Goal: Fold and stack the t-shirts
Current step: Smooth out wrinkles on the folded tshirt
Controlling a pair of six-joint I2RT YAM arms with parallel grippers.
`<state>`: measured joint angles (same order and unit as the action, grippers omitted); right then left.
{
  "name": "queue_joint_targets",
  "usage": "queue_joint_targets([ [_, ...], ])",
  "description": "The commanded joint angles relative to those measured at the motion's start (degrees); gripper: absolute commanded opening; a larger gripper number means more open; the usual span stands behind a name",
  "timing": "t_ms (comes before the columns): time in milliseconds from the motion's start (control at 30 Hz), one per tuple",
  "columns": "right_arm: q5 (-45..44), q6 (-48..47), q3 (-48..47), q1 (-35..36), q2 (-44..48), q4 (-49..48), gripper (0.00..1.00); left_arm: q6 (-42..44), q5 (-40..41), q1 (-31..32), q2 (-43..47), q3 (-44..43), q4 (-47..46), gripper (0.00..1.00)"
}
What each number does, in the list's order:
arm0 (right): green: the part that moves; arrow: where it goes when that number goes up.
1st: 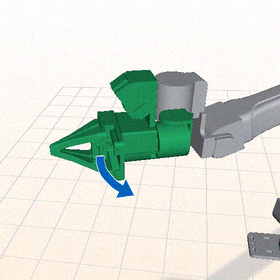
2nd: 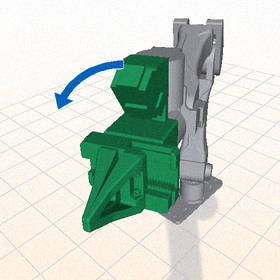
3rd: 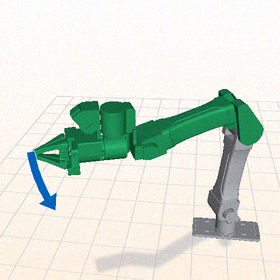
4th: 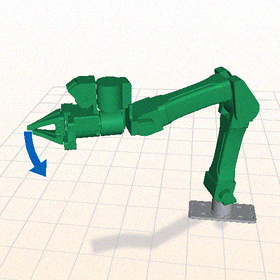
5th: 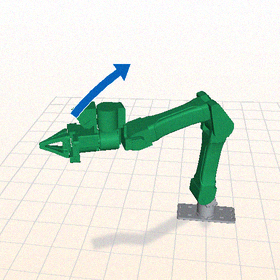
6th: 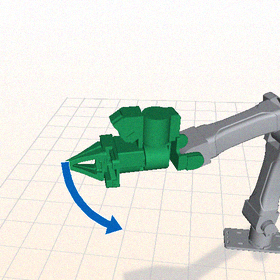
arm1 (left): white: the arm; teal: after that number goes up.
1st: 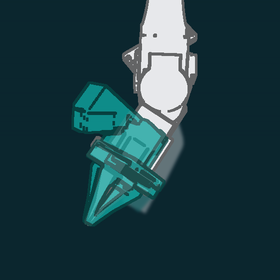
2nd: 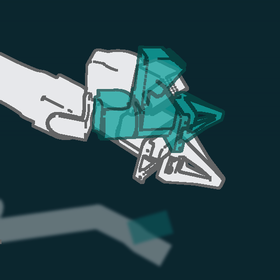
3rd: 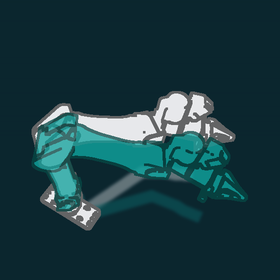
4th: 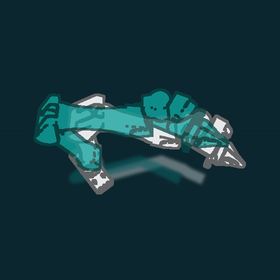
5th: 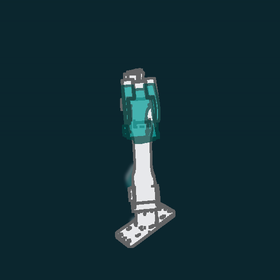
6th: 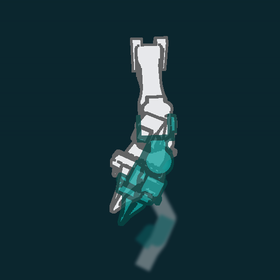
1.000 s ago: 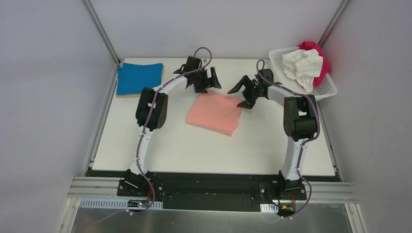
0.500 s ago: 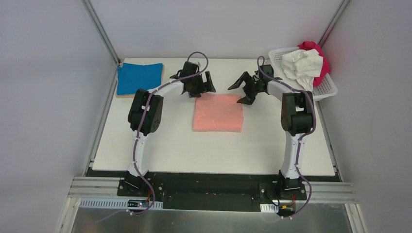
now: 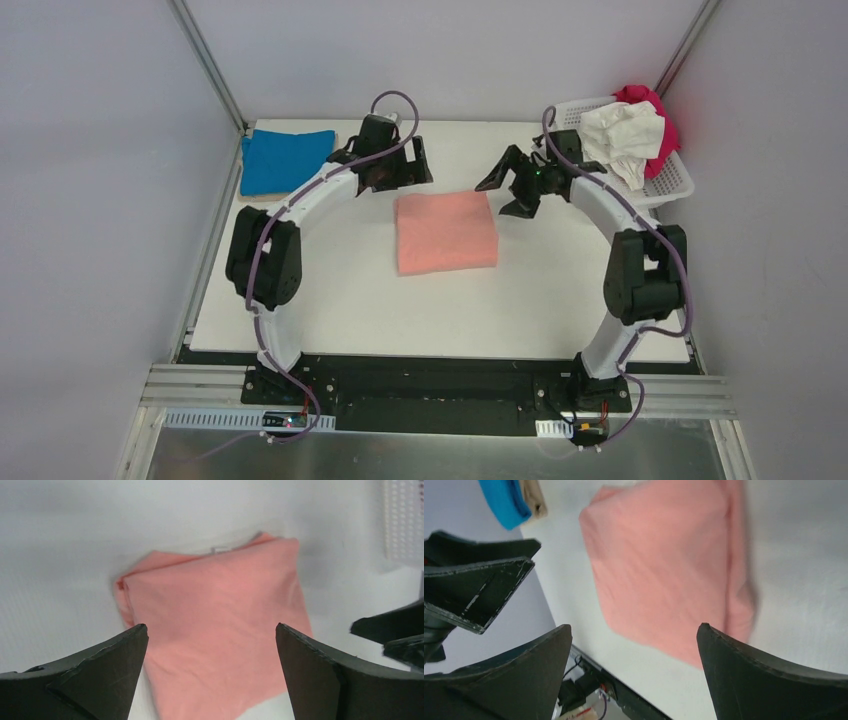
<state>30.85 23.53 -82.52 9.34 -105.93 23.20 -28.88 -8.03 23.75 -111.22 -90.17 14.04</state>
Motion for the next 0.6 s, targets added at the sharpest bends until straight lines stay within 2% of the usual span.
queue_joint_targets([
  [0, 8.91, 4.6, 11.78, 4.86, 7.33, -8.64, 0.99, -0.93, -4.08, 3.84, 6.63, 7.03, 0.88, 0.99],
  [167, 12.14, 9.5, 19.24, 6.56, 6.21, -16.73, 1.0, -4.56, -7.35, 6.85, 7.47, 15.39, -2.71, 0.99],
  [567, 4.27, 9.69, 28.56, 2.06, -1.03, -17.9, 0.99, -7.59, -2.94, 4.14, 4.23, 26.05, -4.11, 0.99],
])
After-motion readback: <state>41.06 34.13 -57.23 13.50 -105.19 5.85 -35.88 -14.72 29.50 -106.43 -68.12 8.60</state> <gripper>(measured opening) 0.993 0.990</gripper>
